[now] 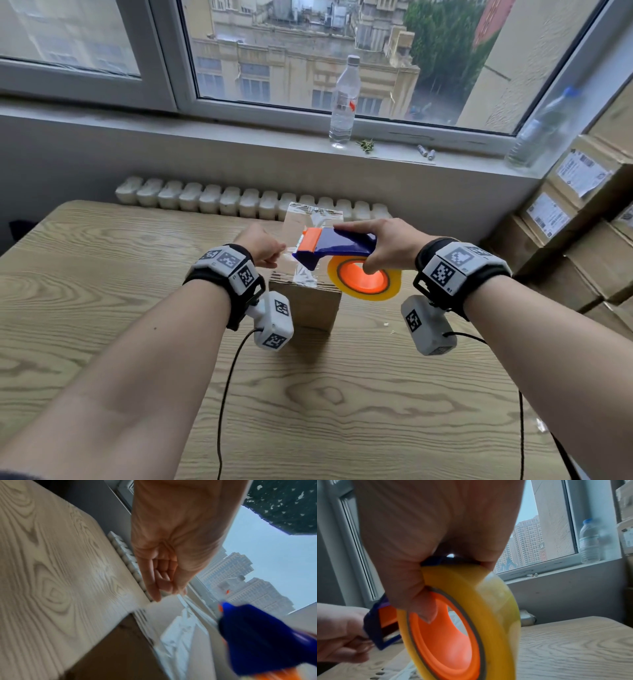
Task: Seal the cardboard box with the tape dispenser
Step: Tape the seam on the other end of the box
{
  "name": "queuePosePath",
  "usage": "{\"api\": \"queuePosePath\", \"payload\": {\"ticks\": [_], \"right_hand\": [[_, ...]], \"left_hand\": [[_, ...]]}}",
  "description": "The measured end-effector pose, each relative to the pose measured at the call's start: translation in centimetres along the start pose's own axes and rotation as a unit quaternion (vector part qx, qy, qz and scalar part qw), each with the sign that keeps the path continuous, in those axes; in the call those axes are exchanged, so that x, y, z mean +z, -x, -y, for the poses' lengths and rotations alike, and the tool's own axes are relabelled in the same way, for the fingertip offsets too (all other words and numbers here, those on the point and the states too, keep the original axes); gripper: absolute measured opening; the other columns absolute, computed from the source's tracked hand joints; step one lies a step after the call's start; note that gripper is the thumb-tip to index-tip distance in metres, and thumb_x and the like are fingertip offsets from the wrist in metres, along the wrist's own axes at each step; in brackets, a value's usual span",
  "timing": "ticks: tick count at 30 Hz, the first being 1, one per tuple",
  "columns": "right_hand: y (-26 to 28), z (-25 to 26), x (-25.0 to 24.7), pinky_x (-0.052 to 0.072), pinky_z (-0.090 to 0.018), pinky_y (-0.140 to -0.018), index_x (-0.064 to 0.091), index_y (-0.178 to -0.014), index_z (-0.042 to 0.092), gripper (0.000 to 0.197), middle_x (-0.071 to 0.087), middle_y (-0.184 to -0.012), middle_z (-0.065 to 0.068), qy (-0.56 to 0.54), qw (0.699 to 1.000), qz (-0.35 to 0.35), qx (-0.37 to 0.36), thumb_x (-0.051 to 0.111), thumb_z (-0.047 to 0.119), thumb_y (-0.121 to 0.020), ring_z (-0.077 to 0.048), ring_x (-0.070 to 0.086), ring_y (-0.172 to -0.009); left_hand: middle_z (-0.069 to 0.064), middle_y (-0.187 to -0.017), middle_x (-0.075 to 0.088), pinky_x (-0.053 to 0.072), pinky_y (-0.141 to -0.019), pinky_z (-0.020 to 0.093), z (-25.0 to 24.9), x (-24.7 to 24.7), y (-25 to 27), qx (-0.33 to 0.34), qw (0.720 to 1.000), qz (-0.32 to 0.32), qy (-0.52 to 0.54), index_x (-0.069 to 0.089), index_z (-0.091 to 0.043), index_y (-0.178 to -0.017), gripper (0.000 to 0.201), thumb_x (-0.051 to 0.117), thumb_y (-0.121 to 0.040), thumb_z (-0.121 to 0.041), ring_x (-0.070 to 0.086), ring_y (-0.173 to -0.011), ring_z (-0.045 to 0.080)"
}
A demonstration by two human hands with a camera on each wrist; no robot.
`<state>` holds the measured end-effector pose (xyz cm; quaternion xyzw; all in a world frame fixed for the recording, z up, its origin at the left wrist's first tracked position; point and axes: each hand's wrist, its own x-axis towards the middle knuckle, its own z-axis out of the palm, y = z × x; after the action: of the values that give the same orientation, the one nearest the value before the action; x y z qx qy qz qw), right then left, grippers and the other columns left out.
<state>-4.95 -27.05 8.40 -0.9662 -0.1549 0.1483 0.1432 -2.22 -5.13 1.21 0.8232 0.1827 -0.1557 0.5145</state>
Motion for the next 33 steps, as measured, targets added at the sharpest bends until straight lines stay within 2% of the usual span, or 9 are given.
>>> {"api": "queuePosePath", "payload": {"ticks": [2,5,12,15,18,21,23,28,33], "right_hand": [[0.3,-0.3,-0.2,0.040,-0.022,-0.073,0.040,-0.137,0.050,0.084,0.052,-0.107,0.008,0.006,1.000,0.016,0.006,0.071,0.009,-0.070,-0.014,0.052,-0.087],[0.5,-0.4,-0.3,0.042,-0.024,-0.075,0.041,-0.135,0.052,0.083,0.052,-0.108,0.008,0.003,0.999,0.033,0.003,0.073,0.011,-0.070,-0.015,0.053,-0.090],[-0.3,0.5,1.0,0.052,-0.030,-0.084,0.048,-0.129,0.053,0.080,0.060,-0.111,0.009,0.000,0.999,0.042,-0.021,0.077,0.012,-0.067,-0.015,0.059,-0.096],[-0.6,1.2,1.0,0.047,-0.024,-0.080,0.052,-0.128,0.050,0.074,0.059,-0.105,0.012,0.012,0.998,0.045,-0.035,0.076,0.013,-0.069,-0.011,0.055,-0.092],[-0.9,1.9,0.8,0.041,-0.021,-0.078,0.055,-0.128,0.046,0.069,0.061,-0.105,0.012,0.022,0.998,0.040,-0.047,0.075,0.014,-0.070,-0.009,0.053,-0.090],[-1.1,2.4,0.6,0.040,-0.020,-0.078,0.055,-0.128,0.044,0.068,0.060,-0.105,0.013,0.024,0.998,0.039,-0.050,0.074,0.014,-0.071,-0.009,0.052,-0.090],[-1.2,2.7,0.6,0.041,-0.021,-0.078,0.054,-0.128,0.044,0.068,0.061,-0.107,0.011,0.031,0.997,0.042,-0.053,0.074,0.014,-0.071,-0.010,0.052,-0.090],[-1.4,3.0,0.7,0.041,-0.021,-0.076,0.056,-0.127,0.045,0.067,0.061,-0.107,0.012,0.034,0.997,0.050,-0.051,0.074,0.013,-0.071,-0.010,0.052,-0.090],[-1.3,2.9,0.6,0.040,-0.021,-0.075,0.056,-0.127,0.045,0.067,0.064,-0.114,0.010,0.037,0.996,0.057,-0.052,0.075,0.014,-0.071,-0.009,0.052,-0.089]], "left_hand": [[0.008,-0.064,0.053,0.057,-0.071,0.031,1.1,-0.7,-0.3,-0.012,1.000,-0.014,-0.008,0.055,-0.003,-0.071,0.022,0.059,-0.092,-0.010,0.052,-0.056,0.015],[0.009,-0.067,0.056,0.056,-0.073,0.032,2.4,-1.4,-0.5,-0.019,0.999,-0.030,-0.007,0.057,-0.001,-0.077,0.018,0.060,-0.091,-0.012,0.054,-0.059,0.016],[0.008,-0.063,0.053,0.055,-0.063,0.028,4.9,-1.6,-0.5,-0.031,0.997,-0.063,0.013,0.053,-0.004,-0.066,0.026,0.061,-0.090,-0.010,0.051,-0.054,0.016],[0.005,-0.064,0.047,0.055,-0.061,0.026,5.4,-1.4,-0.4,-0.049,0.997,-0.031,0.044,0.050,-0.006,-0.070,0.025,0.054,-0.094,-0.010,0.046,-0.054,0.013],[0.006,-0.069,0.048,0.056,-0.071,0.032,5.8,-1.4,-0.7,-0.055,0.996,-0.031,0.064,0.057,0.001,-0.084,0.017,0.056,-0.094,-0.014,0.047,-0.057,0.013],[0.006,-0.076,0.049,0.056,-0.067,0.030,6.2,-1.6,-1.0,-0.048,0.996,-0.042,0.063,0.057,0.007,-0.108,0.032,0.059,-0.092,-0.020,0.048,-0.061,0.013],[0.006,-0.077,0.049,0.055,-0.062,0.028,6.4,-1.7,-1.2,-0.046,0.996,-0.044,0.057,0.056,0.007,-0.113,0.036,0.060,-0.092,-0.022,0.049,-0.062,0.013],[0.006,-0.071,0.047,0.054,-0.061,0.026,7.1,-1.5,-1.6,-0.057,0.996,-0.038,0.057,0.056,0.001,-0.086,0.026,0.059,-0.092,-0.024,0.048,-0.062,0.013],[0.006,-0.070,0.046,0.053,-0.062,0.025,7.0,-1.0,-1.5,-0.058,0.995,-0.041,0.068,0.050,-0.005,-0.073,0.028,0.059,-0.092,-0.024,0.047,-0.062,0.012]]}}
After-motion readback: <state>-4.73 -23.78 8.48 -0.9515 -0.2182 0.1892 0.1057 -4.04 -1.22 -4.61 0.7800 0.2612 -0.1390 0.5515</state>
